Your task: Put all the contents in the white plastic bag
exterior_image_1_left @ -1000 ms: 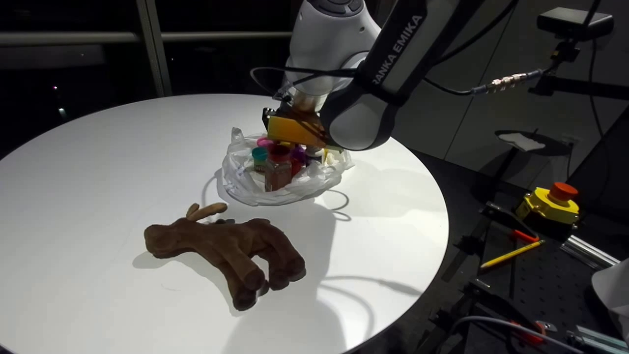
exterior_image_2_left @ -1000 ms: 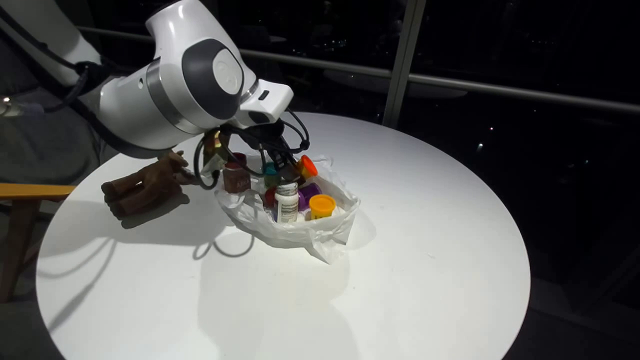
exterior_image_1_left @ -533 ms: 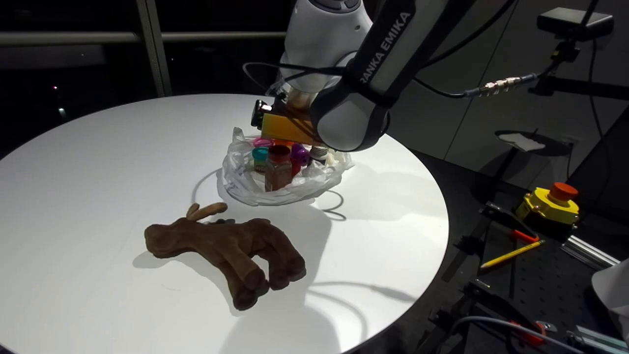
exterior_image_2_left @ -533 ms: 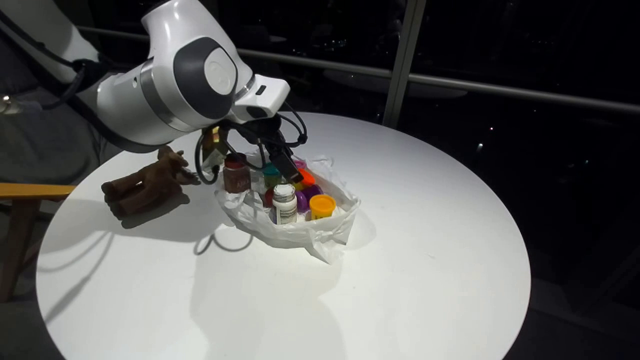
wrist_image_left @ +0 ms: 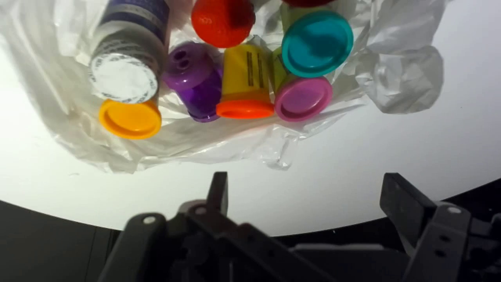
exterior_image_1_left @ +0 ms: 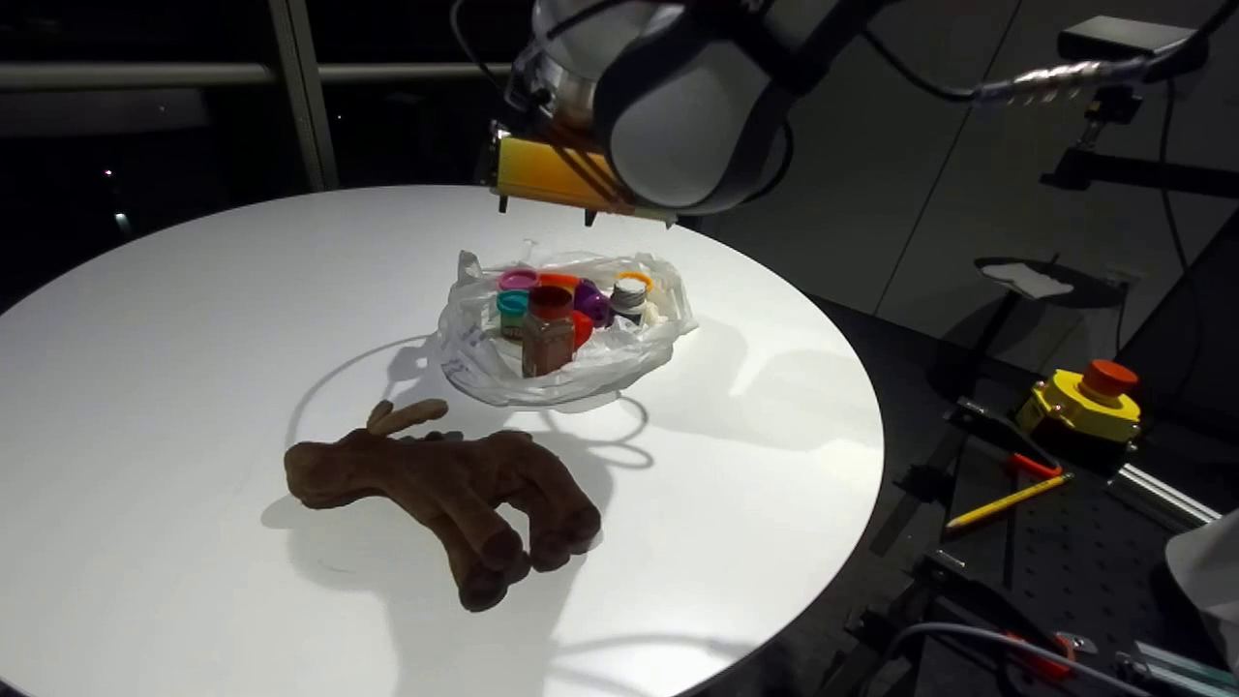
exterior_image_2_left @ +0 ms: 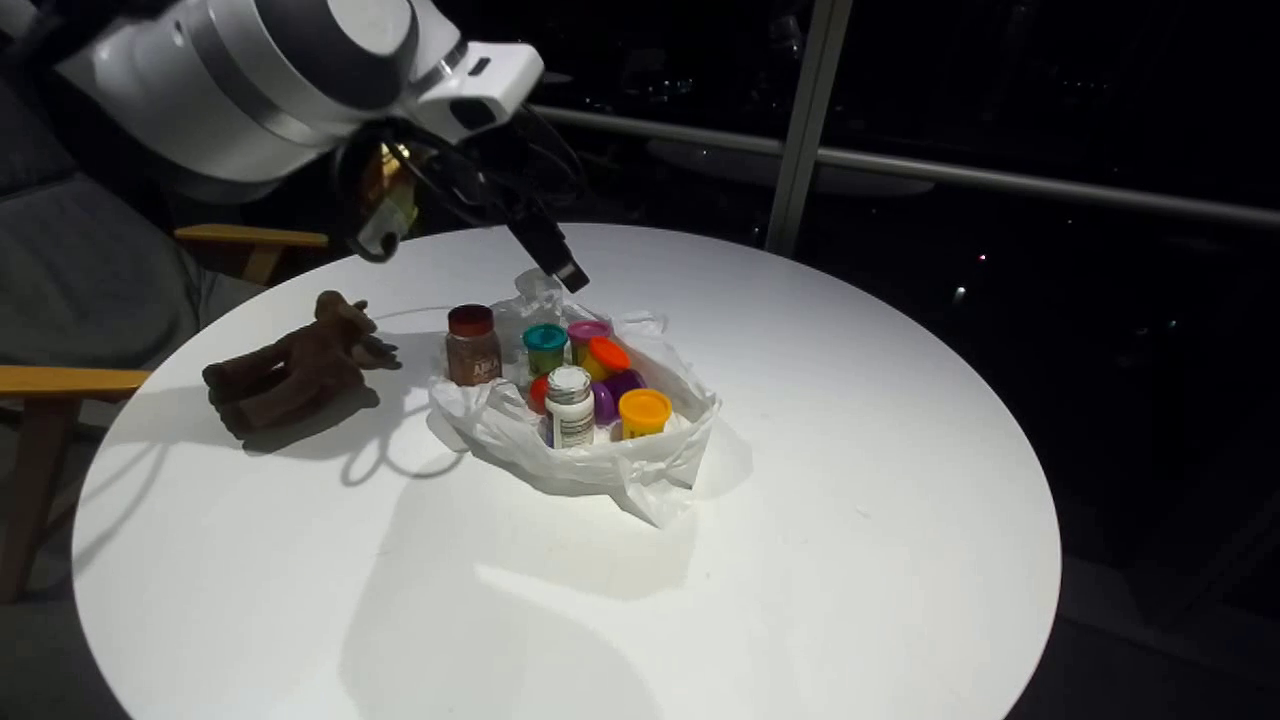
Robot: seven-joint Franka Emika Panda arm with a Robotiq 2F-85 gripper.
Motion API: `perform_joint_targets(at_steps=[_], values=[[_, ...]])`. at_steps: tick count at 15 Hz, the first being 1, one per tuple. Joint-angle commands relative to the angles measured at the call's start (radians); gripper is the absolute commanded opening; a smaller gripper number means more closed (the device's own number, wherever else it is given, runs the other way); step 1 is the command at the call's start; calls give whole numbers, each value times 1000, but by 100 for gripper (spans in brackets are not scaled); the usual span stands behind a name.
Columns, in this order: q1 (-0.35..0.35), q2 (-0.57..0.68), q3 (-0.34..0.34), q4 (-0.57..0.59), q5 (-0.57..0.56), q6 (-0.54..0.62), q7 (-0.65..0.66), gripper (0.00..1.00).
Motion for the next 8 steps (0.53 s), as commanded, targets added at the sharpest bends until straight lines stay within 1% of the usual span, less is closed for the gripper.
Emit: perform_joint_targets(at_steps=[1,2,3,4,5,7,8], values=[[211,-196,-140,-70,-82,-224,-51,100],[247,-263,-137,-73,-116,-283,-73,100],[294,-315,-149,-74,-152,-328,-67,100],[321,-354,-133,-66,-184,-374,-54,100],[324,-387,-96,-54,-209,-408,-50,100],[289,-444,22,-39,-227,-453,-56,100],[241,-448,112,-37,-211,-445,-73,100]])
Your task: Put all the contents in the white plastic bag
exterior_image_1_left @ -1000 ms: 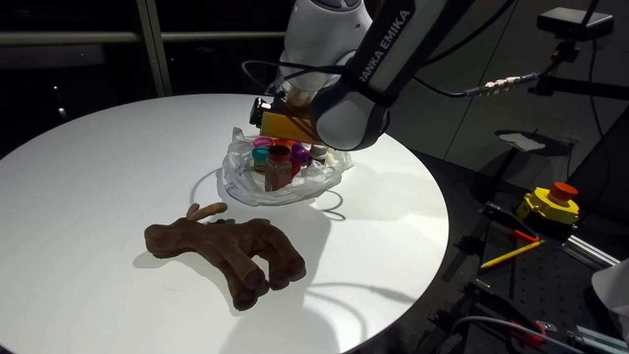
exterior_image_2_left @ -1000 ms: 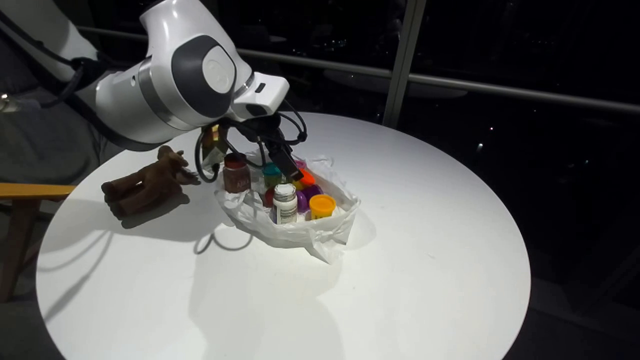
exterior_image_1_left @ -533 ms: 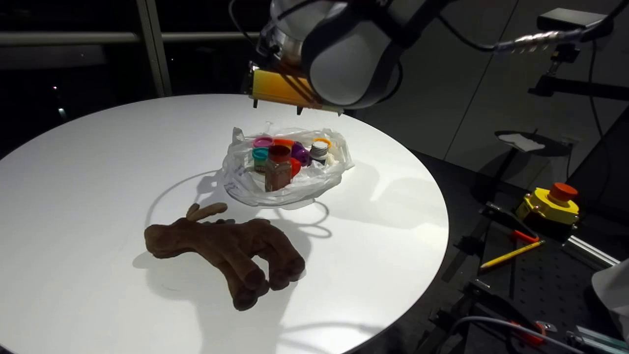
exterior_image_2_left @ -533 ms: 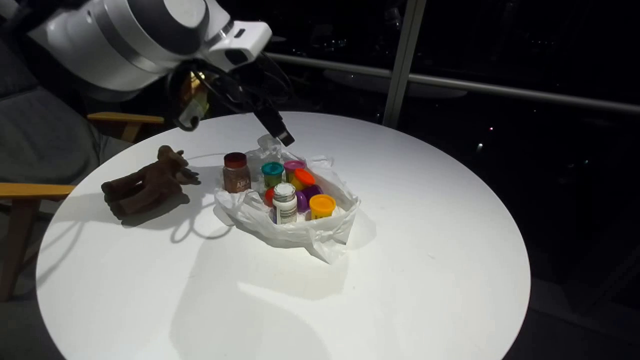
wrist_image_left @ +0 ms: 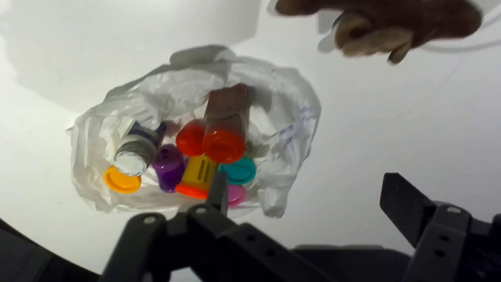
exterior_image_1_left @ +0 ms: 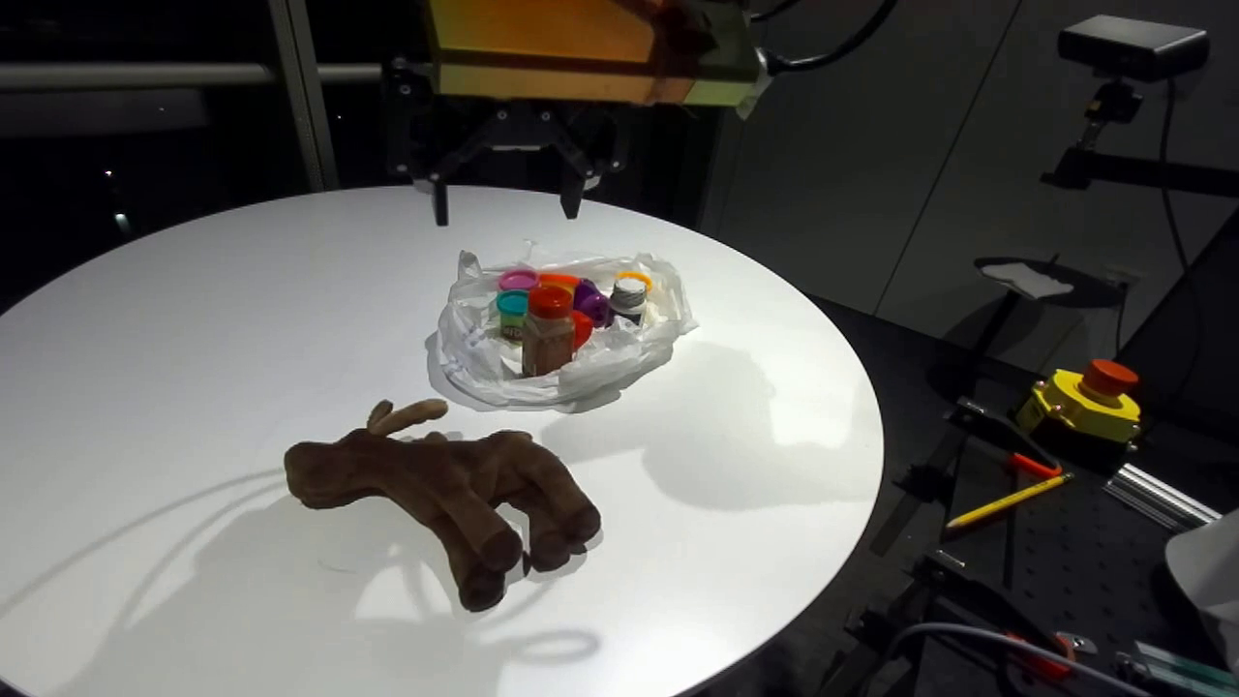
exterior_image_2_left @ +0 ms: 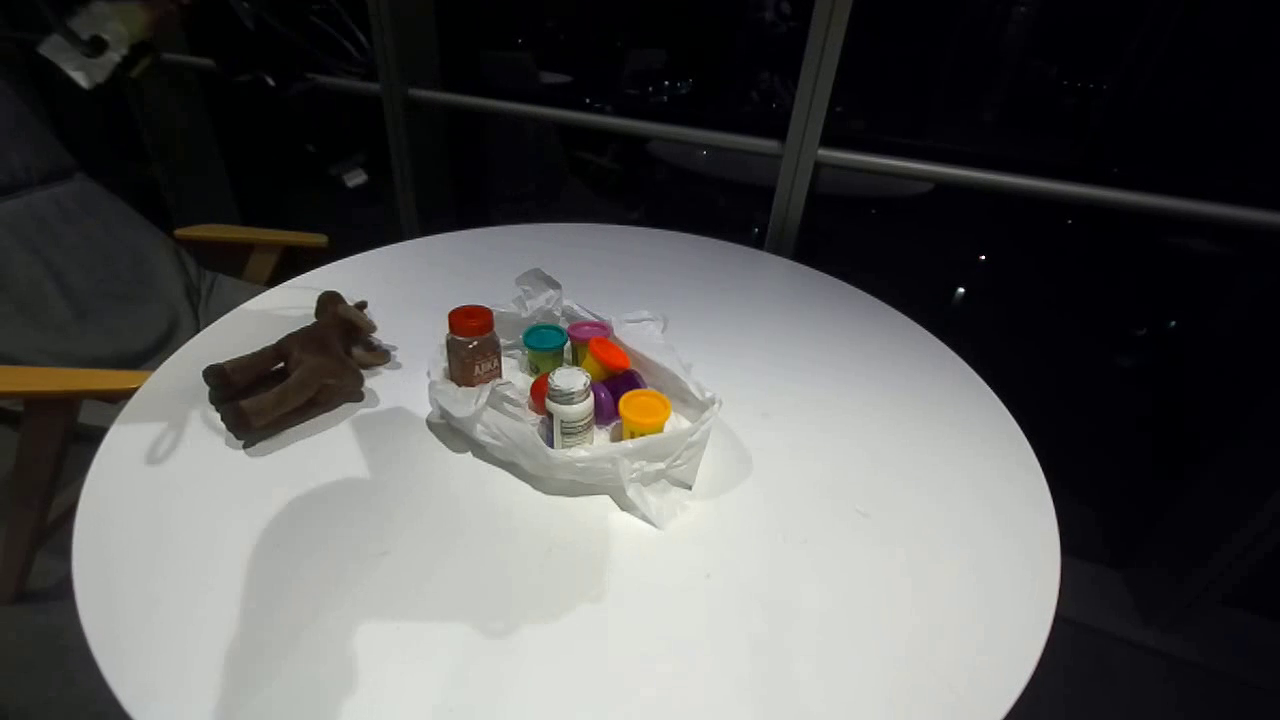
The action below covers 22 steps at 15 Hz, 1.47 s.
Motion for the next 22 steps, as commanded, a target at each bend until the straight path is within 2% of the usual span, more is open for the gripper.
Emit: perform_joint_targets(at_steps=[1,5,6,7,9,12,15,20,21,22], values=[[-118,-104,241,-6,-5,-28,-58,100],[-328,-21,563,-22,152,34,-252,100],[-388,-1,644,-24,159,34,-294,100],[-452,27,724,-20,131,38,-319,100],[-512,101,801,5,48,33,-346,100],[-530,187,811,51,-130,34,-321,100],[-504,239,761,95,-273,63,-252,100],[-513,267,731,131,-354,93,-195,100],[-521,272,732,134,-358,90,-195,75],[-518,275,722,134,-368,93,-184,74]])
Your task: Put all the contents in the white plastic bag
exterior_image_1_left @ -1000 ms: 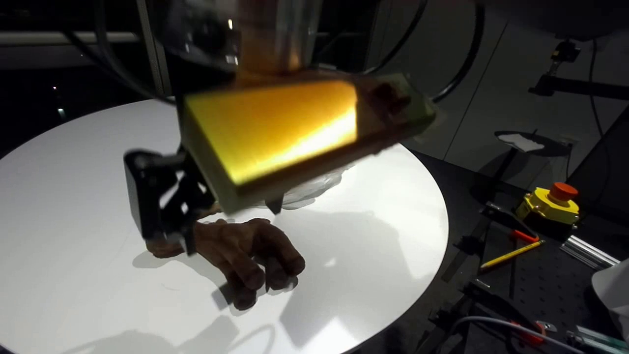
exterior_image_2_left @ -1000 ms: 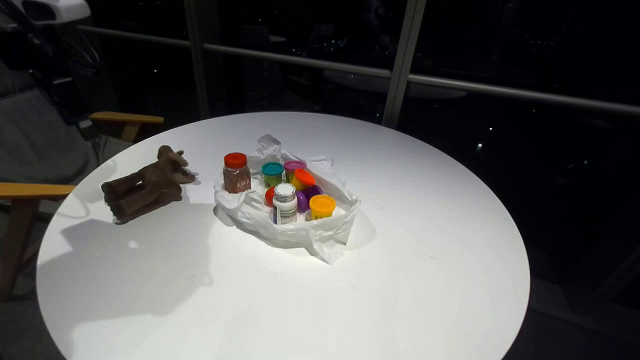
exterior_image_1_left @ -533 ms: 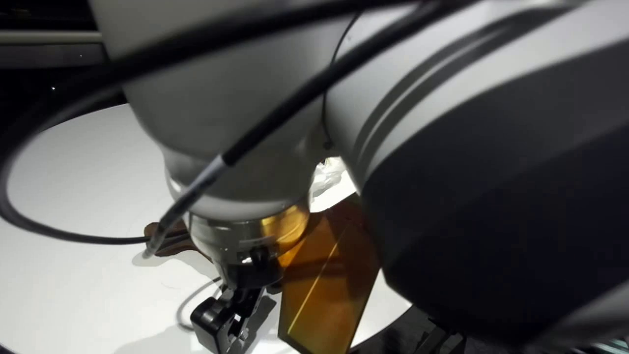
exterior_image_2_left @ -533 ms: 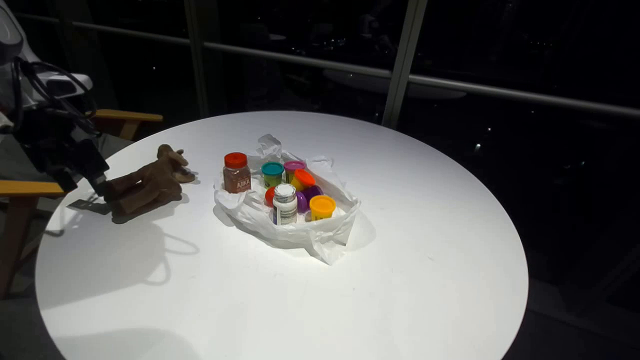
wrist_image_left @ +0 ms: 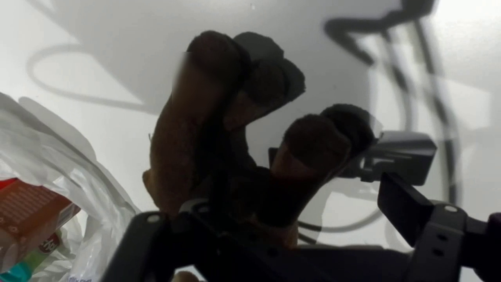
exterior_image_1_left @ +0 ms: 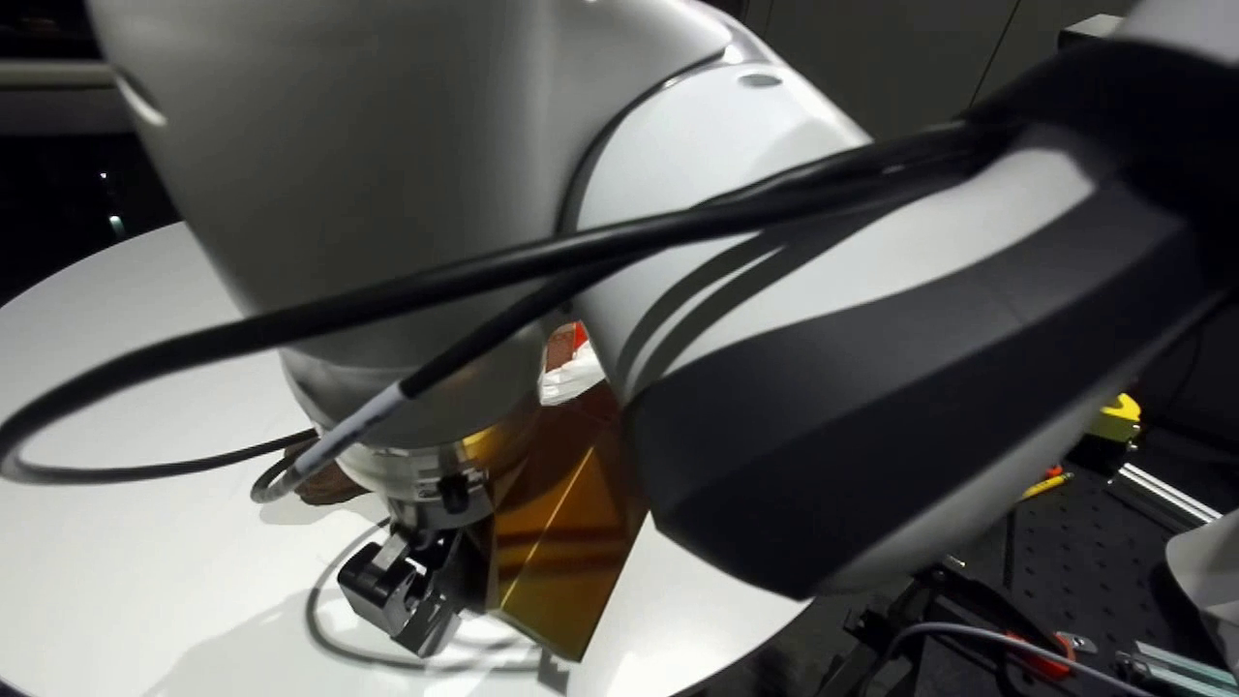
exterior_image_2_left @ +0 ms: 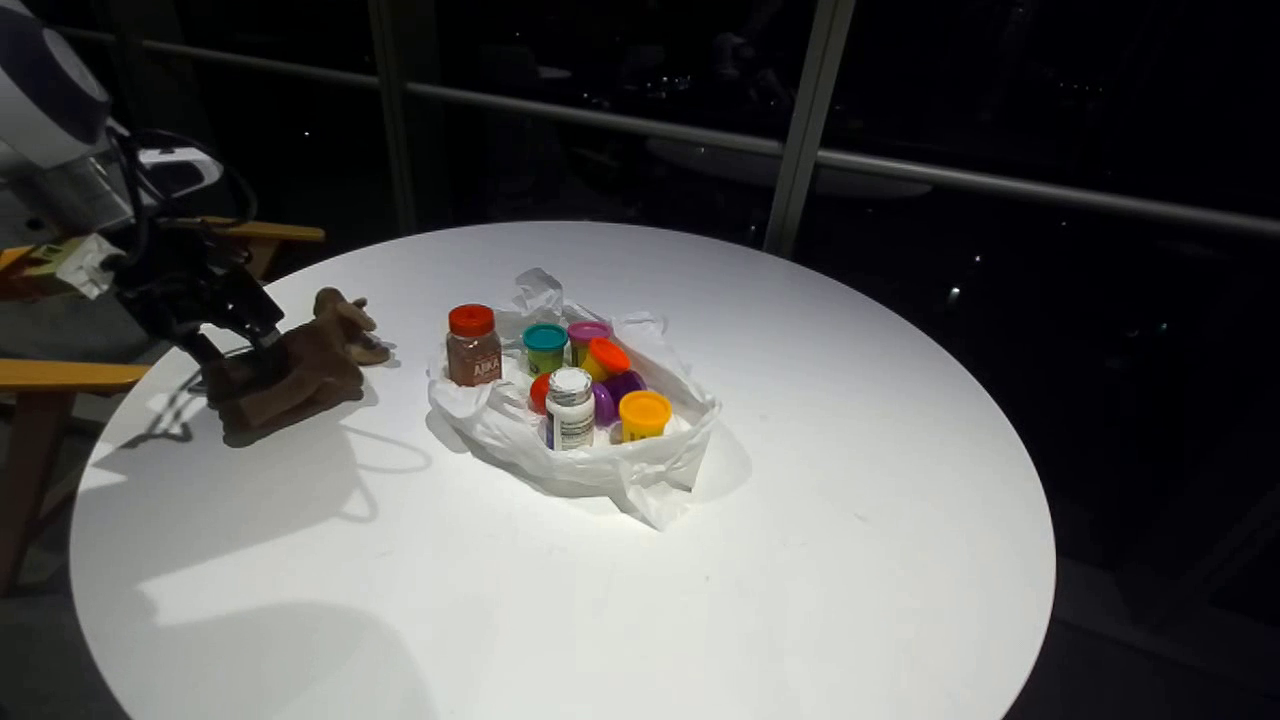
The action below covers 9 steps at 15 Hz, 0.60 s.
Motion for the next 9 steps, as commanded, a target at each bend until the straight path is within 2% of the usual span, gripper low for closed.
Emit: perform_joint_targets(at_steps=[1,6,9], values=[[-6,20,-20,24,-45,14,44,67],[-4,11,-38,11,-72,30,88,23],[-8,-4,-42,0,-74,28,116,13]])
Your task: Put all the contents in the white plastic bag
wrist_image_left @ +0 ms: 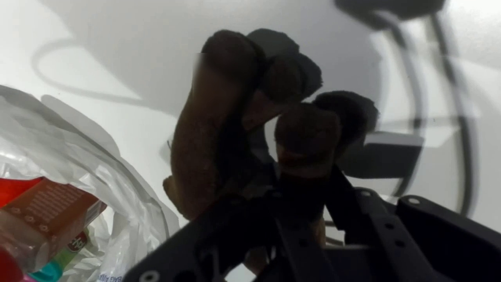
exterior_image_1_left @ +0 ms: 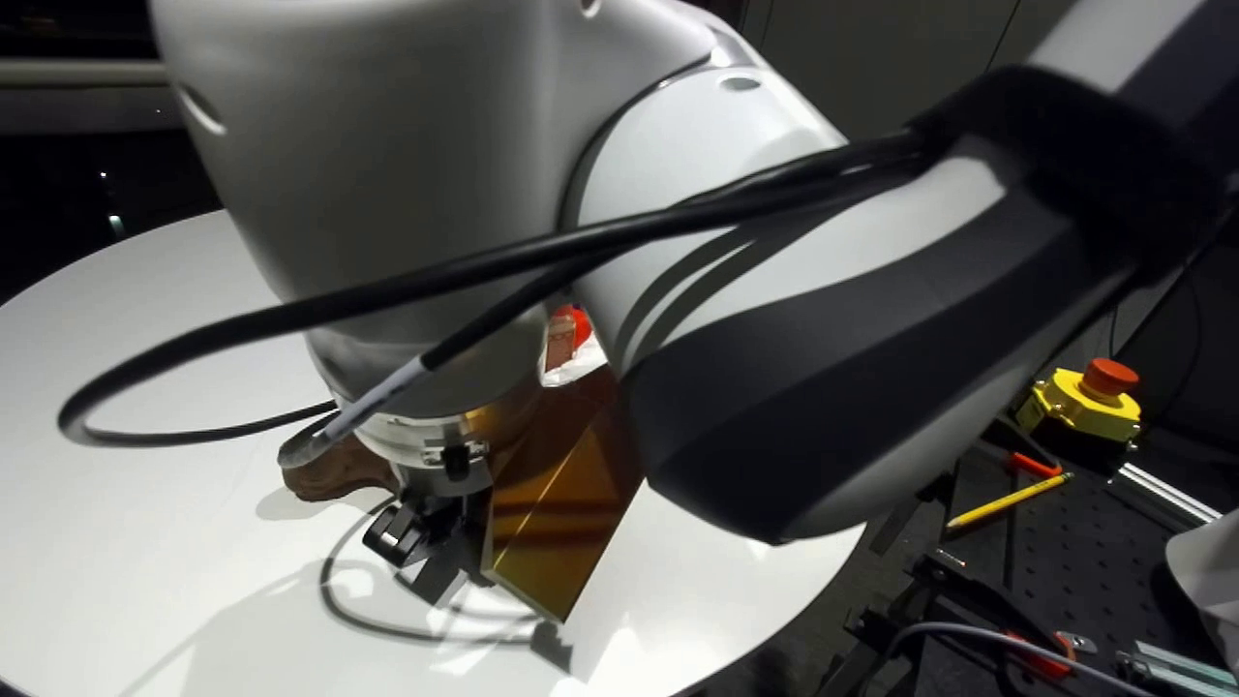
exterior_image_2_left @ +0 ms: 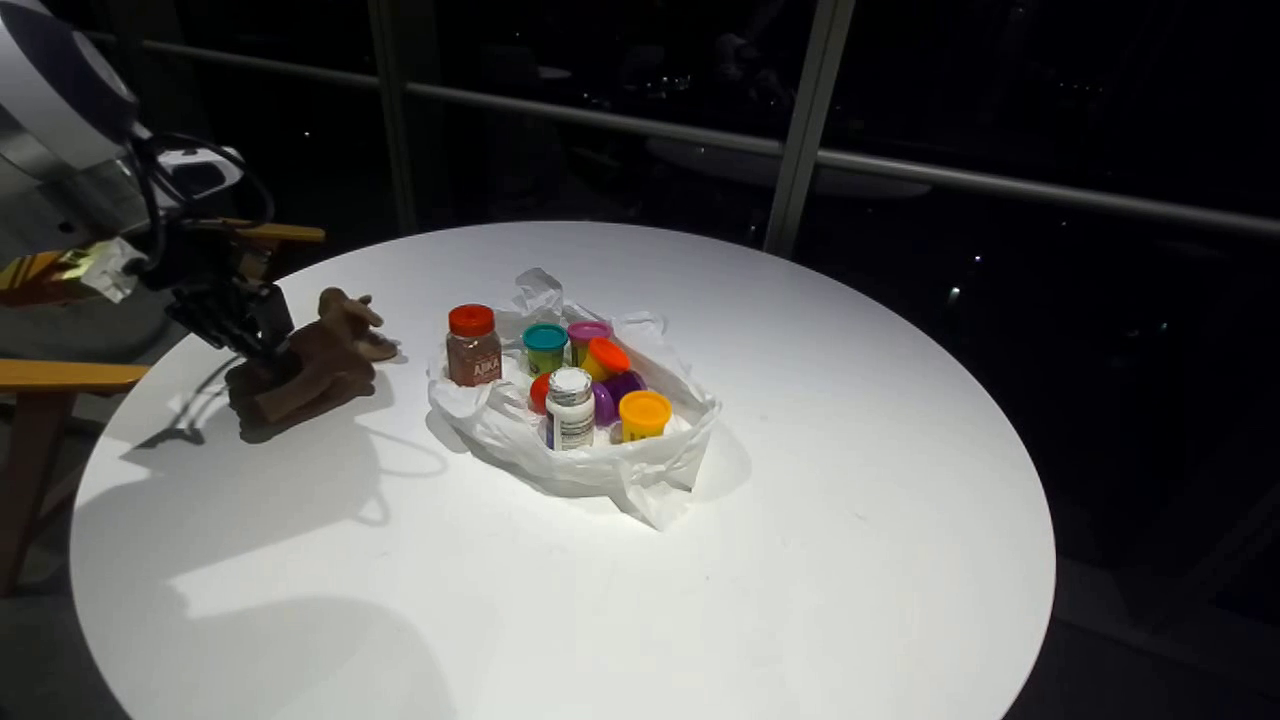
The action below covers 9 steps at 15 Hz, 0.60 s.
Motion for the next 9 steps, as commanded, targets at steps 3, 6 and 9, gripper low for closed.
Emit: perform_joint_targets(at_steps=[3,6,9], values=[[-3,-39,-24,-21,-36,1,75,15],[33,-106,-87,-42,-87,-26,170,15],[53,-225,-141,-69,-213,-89,304,13]])
